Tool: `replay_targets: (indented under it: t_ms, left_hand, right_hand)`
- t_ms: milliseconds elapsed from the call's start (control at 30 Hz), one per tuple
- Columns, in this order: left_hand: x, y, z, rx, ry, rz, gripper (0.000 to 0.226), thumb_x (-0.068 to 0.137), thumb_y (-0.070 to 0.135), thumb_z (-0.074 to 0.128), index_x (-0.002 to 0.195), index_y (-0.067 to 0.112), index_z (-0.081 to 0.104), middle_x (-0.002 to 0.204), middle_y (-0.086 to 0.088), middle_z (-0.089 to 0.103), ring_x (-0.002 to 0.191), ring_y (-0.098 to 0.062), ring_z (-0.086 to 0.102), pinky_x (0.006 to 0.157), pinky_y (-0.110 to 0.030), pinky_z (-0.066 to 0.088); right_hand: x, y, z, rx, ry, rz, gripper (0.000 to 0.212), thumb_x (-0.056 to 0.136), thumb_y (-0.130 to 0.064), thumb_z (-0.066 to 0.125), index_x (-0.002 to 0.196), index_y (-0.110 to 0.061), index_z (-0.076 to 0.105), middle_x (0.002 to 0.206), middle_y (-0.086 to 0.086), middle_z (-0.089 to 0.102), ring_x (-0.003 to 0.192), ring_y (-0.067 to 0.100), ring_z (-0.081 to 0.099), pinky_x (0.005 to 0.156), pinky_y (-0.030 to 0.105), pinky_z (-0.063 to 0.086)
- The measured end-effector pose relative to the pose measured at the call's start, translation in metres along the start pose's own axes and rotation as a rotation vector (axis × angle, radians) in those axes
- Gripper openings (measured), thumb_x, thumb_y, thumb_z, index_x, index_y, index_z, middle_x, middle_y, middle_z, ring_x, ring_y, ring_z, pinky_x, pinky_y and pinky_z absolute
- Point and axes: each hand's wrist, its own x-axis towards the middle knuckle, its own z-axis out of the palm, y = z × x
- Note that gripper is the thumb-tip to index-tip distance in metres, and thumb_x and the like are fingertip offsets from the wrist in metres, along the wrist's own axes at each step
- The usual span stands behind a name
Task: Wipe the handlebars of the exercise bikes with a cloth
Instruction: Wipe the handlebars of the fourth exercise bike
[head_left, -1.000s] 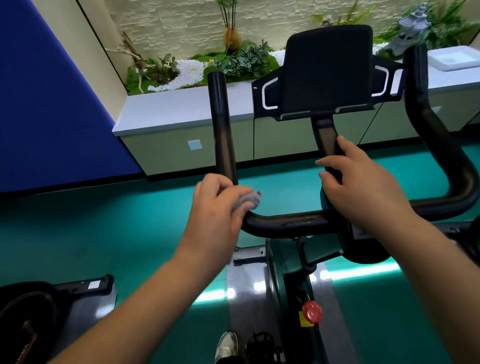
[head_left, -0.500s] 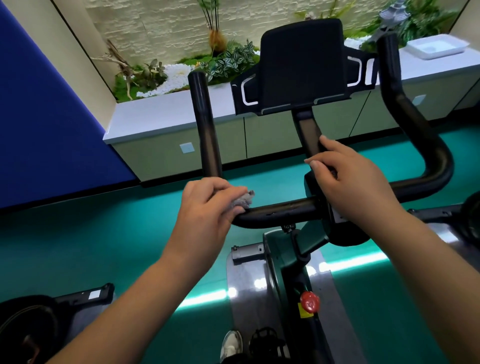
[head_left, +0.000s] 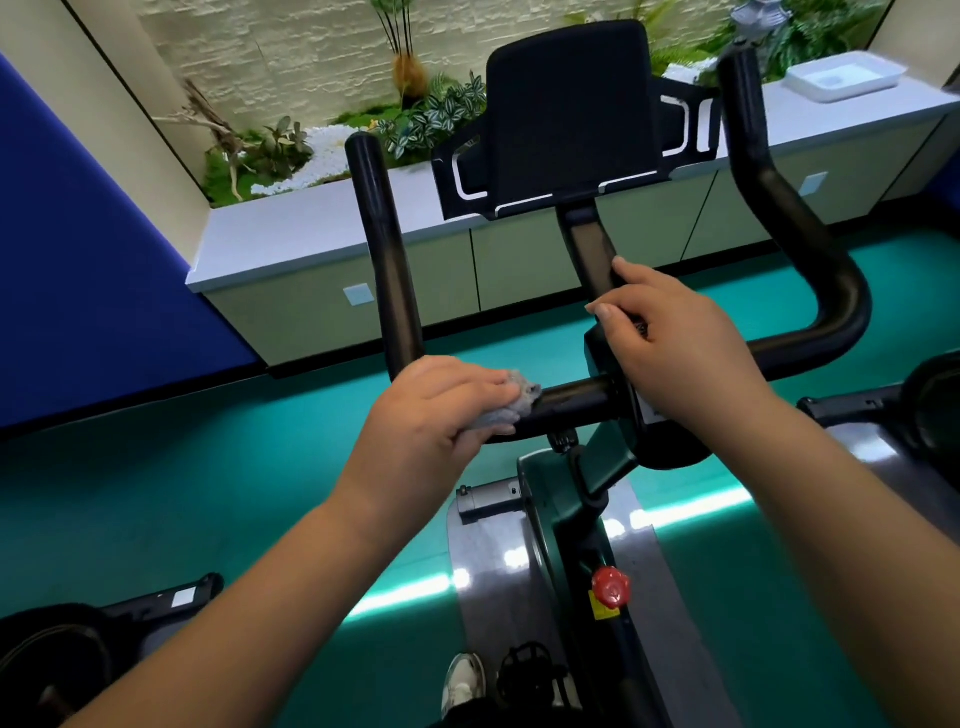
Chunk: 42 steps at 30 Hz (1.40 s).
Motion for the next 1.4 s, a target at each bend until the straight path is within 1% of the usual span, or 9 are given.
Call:
replay_targets:
  t_ms: [167, 333, 500, 667, 800, 1100, 1167, 1300, 1400]
  left_hand:
    - [0.018, 0.028, 0.026, -0.016, -0.083, 0.058, 0.018, 0.08, 0.015, 0.073, 0.097, 0.011, 0.074, 0.104, -0.001, 0.071, 0.094, -0.021, 0.065, 0.088, -0.031, 0.049]
    - [0.01, 0.017, 0.009, -0.045, -0.15, 0.036, 0.021, 0.083, 0.022, 0.064, 0.1, 0.015, 0.074, 0.111, 0.001, 0.07, 0.1, -0.015, 0.066, 0.09, -0.032, 0.052]
    - [0.011, 0.015, 0.008, -0.04, -0.158, 0.034, 0.021, 0.076, 0.009, 0.074, 0.097, 0.012, 0.076, 0.109, -0.001, 0.071, 0.098, -0.015, 0.068, 0.086, -0.034, 0.055]
    - [0.032, 0.035, 0.03, -0.096, -0.239, 0.031, 0.02, 0.077, 0.013, 0.072, 0.097, 0.014, 0.075, 0.108, -0.001, 0.071, 0.098, -0.014, 0.067, 0.091, -0.022, 0.049]
    - [0.03, 0.023, 0.008, -0.116, -0.269, -0.031, 0.021, 0.077, 0.023, 0.069, 0.095, 0.015, 0.076, 0.106, 0.001, 0.072, 0.097, -0.006, 0.064, 0.092, -0.014, 0.046]
    - [0.05, 0.043, 0.025, -0.128, -0.28, -0.041, 0.024, 0.073, 0.025, 0.067, 0.091, 0.012, 0.077, 0.096, -0.001, 0.074, 0.092, -0.009, 0.063, 0.085, -0.021, 0.047]
    - [0.049, 0.033, 0.015, -0.165, -0.308, -0.077, 0.021, 0.074, 0.019, 0.071, 0.094, 0.016, 0.076, 0.101, 0.002, 0.073, 0.095, -0.005, 0.063, 0.089, -0.018, 0.047]
    - [0.051, 0.011, -0.012, -0.114, -0.441, -0.303, 0.02, 0.082, 0.02, 0.073, 0.1, 0.029, 0.075, 0.1, 0.016, 0.071, 0.093, 0.005, 0.062, 0.09, -0.018, 0.047]
    - [0.065, 0.017, -0.003, -0.073, -0.515, -0.311, 0.022, 0.087, 0.024, 0.067, 0.108, 0.03, 0.071, 0.103, 0.017, 0.069, 0.095, 0.007, 0.056, 0.085, -0.002, 0.038]
  right_hand:
    - [0.0, 0.0, 0.0, 0.011, 0.007, -0.001, 0.025, 0.095, -0.033, 0.047, 0.108, -0.027, 0.068, 0.149, -0.009, 0.04, 0.128, 0.01, 0.045, 0.09, 0.023, 0.034]
    - [-0.001, 0.002, 0.0, 0.035, 0.009, -0.002, 0.025, 0.095, -0.032, 0.048, 0.107, -0.026, 0.069, 0.148, -0.01, 0.041, 0.126, 0.009, 0.047, 0.09, 0.022, 0.035]
    - [-0.002, 0.002, -0.001, 0.034, 0.012, -0.004, 0.025, 0.095, -0.032, 0.047, 0.107, -0.026, 0.069, 0.148, -0.009, 0.042, 0.127, 0.009, 0.045, 0.094, 0.025, 0.037]
    - [-0.001, 0.001, -0.001, 0.038, 0.015, 0.002, 0.025, 0.095, -0.03, 0.049, 0.106, -0.025, 0.07, 0.147, -0.009, 0.042, 0.127, 0.011, 0.046, 0.094, 0.025, 0.037]
    - [-0.002, 0.001, -0.001, 0.043, 0.008, -0.001, 0.026, 0.096, -0.032, 0.047, 0.108, -0.026, 0.07, 0.148, -0.009, 0.042, 0.127, 0.01, 0.046, 0.094, 0.025, 0.037]
    - [-0.002, 0.003, -0.001, 0.089, 0.031, -0.001, 0.024, 0.094, -0.03, 0.05, 0.102, -0.025, 0.072, 0.145, -0.009, 0.045, 0.125, 0.009, 0.048, 0.095, 0.027, 0.04]
    - [-0.002, 0.004, -0.001, 0.091, 0.029, 0.0, 0.023, 0.094, -0.031, 0.05, 0.103, -0.028, 0.071, 0.146, -0.011, 0.044, 0.125, 0.008, 0.048, 0.093, 0.025, 0.039]
    - [-0.003, 0.005, 0.0, 0.072, 0.014, 0.004, 0.024, 0.095, -0.034, 0.048, 0.103, -0.031, 0.07, 0.147, -0.014, 0.042, 0.121, 0.006, 0.05, 0.086, 0.022, 0.038]
    - [-0.003, 0.005, 0.002, 0.059, 0.029, 0.006, 0.023, 0.094, -0.034, 0.048, 0.1, -0.031, 0.07, 0.146, -0.014, 0.042, 0.12, 0.006, 0.05, 0.086, 0.022, 0.039]
